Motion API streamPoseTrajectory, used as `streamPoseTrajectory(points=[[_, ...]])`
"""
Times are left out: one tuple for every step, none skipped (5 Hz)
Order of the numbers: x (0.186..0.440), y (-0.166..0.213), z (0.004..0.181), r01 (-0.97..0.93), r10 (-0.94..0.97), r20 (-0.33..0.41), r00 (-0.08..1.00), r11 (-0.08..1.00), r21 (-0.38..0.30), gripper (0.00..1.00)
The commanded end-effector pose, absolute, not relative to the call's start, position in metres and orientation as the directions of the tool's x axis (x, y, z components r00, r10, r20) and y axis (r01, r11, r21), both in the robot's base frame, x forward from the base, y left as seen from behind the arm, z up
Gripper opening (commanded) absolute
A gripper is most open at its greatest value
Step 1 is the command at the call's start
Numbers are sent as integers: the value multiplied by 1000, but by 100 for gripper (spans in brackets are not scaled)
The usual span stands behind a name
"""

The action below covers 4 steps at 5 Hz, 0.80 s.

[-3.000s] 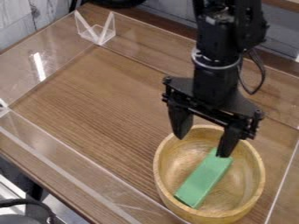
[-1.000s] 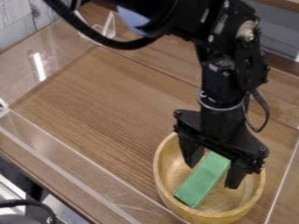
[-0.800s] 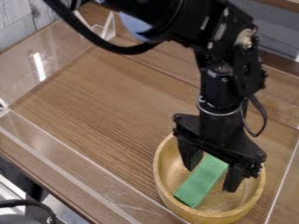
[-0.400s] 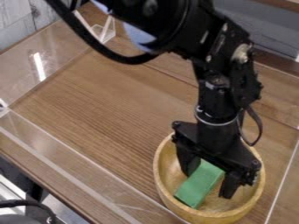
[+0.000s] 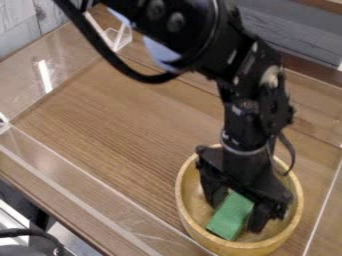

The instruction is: Remove the green block from inside the brown bowl and put it on the table

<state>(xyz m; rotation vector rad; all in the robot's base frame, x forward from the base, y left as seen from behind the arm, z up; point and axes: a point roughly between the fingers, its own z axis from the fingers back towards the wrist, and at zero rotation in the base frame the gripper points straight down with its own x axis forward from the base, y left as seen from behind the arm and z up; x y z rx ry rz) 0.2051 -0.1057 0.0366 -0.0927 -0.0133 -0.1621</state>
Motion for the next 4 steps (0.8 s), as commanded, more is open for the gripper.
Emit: streamPoseTrajectory(points=[[210, -111, 34, 189, -184, 58, 981, 977, -94, 100], [211, -110, 36, 193, -188, 53, 981, 977, -92, 0], [210, -109, 43, 193, -190, 42, 981, 977, -89, 0], [210, -107, 51, 195, -193, 30, 981, 977, -87, 0]])
